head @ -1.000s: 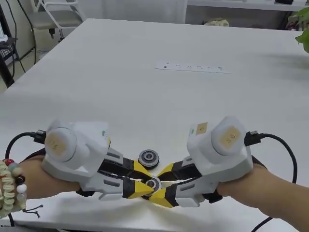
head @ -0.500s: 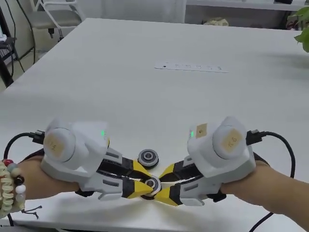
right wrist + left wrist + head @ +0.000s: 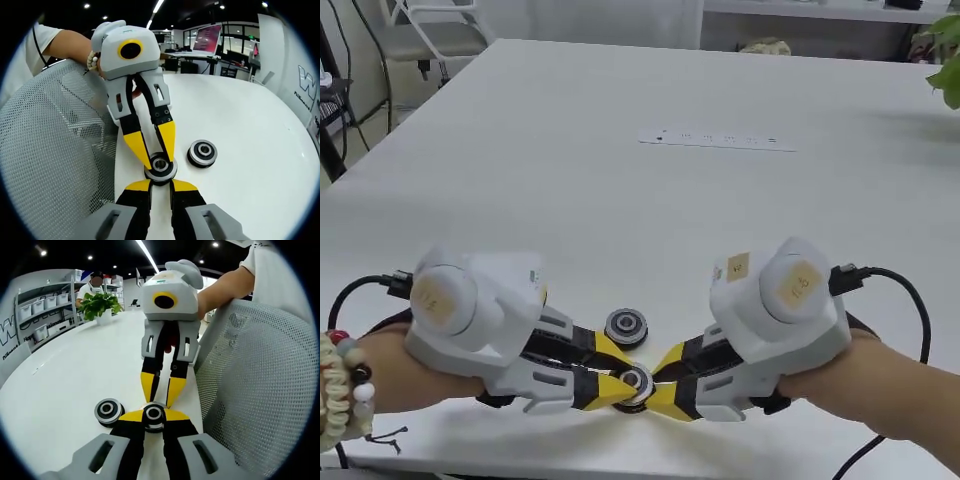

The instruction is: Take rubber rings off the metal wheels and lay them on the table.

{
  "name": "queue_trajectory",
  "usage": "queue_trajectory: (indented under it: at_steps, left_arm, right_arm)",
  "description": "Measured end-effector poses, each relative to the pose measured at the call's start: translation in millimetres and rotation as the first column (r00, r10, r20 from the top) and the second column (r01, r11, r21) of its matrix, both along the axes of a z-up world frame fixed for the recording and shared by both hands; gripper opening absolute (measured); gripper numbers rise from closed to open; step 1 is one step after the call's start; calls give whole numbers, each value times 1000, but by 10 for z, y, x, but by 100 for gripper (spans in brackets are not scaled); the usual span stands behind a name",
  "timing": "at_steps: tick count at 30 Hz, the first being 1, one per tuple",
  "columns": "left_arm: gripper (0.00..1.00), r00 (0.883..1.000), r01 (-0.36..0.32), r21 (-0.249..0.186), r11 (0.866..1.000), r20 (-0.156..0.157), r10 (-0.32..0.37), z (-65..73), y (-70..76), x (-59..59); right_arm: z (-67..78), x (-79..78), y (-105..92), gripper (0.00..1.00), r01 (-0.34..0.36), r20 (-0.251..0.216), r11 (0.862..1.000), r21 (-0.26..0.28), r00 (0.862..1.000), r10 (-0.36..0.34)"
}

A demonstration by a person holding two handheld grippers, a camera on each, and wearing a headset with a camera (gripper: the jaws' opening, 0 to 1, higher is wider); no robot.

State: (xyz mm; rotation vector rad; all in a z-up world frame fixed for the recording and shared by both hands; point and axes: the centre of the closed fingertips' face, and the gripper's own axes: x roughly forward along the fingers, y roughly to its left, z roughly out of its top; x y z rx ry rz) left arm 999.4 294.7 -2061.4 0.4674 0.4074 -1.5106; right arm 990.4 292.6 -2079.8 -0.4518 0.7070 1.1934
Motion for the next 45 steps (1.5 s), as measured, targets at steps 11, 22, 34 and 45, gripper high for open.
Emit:
queue_trajectory:
  at_steps: [11,22,34,45]
  left_arm:
    - [7,1000,1,0,1000,4,-1,3,1,-2]
    - [7,1000,-4,0,1000,4,4,2,4,6]
    - [7,1000,-25,7,1000,15,25,1,8,44]
    - [7,999,-32,3,999,11,32,-3,7,50]
  right_arm:
    - [-25,15,-35,0,30,-19,999,-14,999,-31]
    - [-41,39,-65,0,244,-233,970,23,944,-232]
    - [-3,108,-93,0,303,-216,952,52,934,-286]
    - [51,130,-121,0,428,-364,900,89,855,-371]
